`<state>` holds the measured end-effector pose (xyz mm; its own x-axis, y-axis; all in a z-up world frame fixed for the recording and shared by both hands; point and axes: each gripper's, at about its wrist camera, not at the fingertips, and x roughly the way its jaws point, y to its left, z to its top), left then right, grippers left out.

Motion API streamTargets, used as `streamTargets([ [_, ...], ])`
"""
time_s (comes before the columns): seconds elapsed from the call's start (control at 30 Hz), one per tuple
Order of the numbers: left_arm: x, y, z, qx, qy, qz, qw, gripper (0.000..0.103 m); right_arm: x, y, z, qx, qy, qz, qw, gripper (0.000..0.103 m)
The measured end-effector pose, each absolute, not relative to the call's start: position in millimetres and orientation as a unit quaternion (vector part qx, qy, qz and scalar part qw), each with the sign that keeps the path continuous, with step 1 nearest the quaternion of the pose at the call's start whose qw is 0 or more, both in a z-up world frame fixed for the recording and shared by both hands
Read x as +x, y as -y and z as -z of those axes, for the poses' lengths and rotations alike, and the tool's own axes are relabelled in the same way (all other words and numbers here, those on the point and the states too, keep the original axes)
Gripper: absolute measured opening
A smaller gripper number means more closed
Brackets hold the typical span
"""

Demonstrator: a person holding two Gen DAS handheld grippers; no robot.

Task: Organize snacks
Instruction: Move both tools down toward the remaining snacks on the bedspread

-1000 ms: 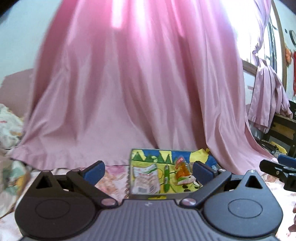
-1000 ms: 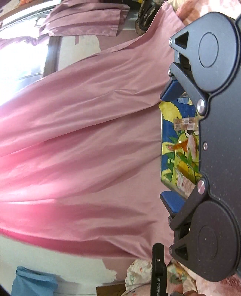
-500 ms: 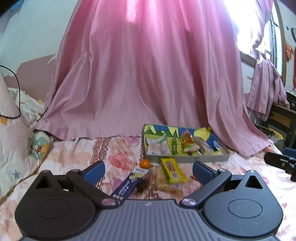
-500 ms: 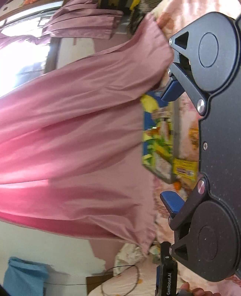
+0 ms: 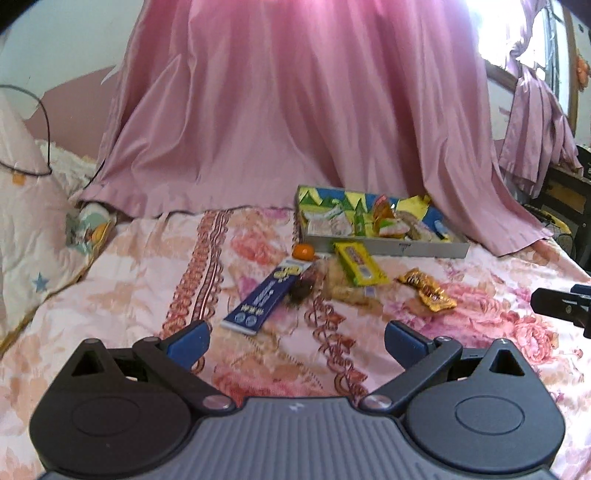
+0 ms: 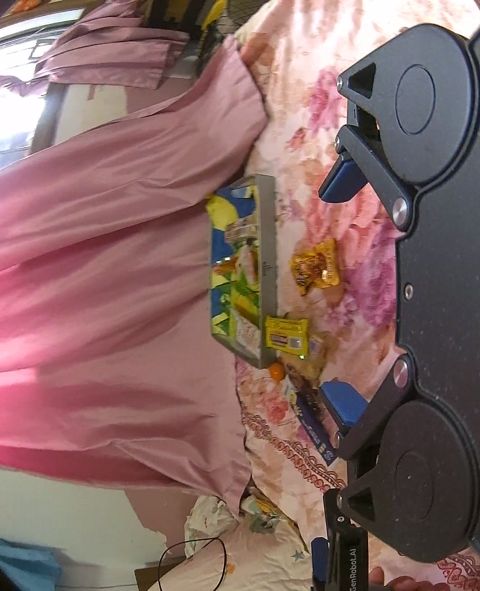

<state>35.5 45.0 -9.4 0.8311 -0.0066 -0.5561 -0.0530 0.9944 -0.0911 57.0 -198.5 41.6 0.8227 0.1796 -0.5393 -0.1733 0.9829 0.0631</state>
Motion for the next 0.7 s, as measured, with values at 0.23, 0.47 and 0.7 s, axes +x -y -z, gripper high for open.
streamTargets([
  [0.23, 37, -45, 15, -0.045, -0.307, -0.019, 0.950, 0.103, 57, 196, -27, 0.010, -0.310, -0.093, 0.946, 0.102],
  [0.47, 42, -40, 18, -0.030, -0.321, -0.021, 0.946, 0.103, 61, 200, -15, 0.019, -0.336, -0.088, 0.938, 0.102],
  [0.7, 48, -34, 27, -0.023, -0.344, -0.008, 0.939, 0.103, 63, 199, -6, 0.021, -0.350, -0.094, 0.932, 0.102],
])
